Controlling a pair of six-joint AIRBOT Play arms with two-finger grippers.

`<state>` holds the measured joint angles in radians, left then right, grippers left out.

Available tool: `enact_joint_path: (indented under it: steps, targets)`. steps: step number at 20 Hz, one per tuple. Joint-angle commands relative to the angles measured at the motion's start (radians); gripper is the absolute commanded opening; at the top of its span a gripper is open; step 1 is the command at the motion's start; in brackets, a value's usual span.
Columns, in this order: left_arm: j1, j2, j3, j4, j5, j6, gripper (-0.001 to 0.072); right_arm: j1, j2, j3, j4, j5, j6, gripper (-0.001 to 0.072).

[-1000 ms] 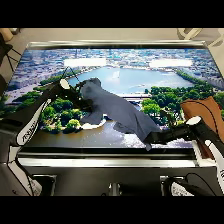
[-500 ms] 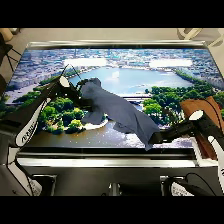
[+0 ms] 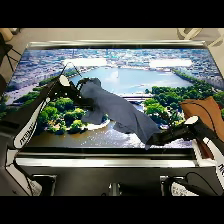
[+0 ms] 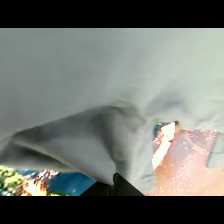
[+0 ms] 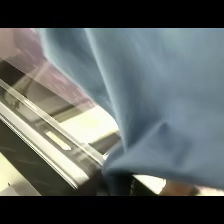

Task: Fold the shirts.

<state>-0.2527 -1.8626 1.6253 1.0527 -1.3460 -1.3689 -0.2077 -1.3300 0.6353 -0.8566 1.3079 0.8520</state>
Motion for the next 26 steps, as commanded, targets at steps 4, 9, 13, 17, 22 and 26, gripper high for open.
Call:
enact_joint_path:
  steps: [4,9,13,17,22,26]
  targets:
    - [-0.003,0.278,0.027,0.126,0.11,0.0,0.0022,-0.001,0.087,0.317,0.026,0.121,-0.064,0.002]
    - [-0.006,0.73,0.212,0.166,0.357,0.0,0.0022,0.0,0.345,0.974,-0.076,-0.061,-0.095,0.0021]
    - [-0.027,1.006,0.227,0.167,0.692,0.0,0.0022,0.0,0.547,1.187,-0.097,-0.432,-0.089,0.0021]
    - [-0.061,1.072,0.227,0.168,0.72,-0.002,0.0021,0.0,0.634,1.187,-0.117,-0.402,-0.02,0.0021]
    - [-0.058,1.056,0.226,0.323,0.69,-0.003,0.0022,0.0,0.608,1.187,-0.216,-0.29,0.106,0.0021]
    - [-0.058,0.988,0.219,0.554,0.578,-0.129,0.0022,0.0,0.497,1.187,-0.281,-0.07,0.175,0.0021]
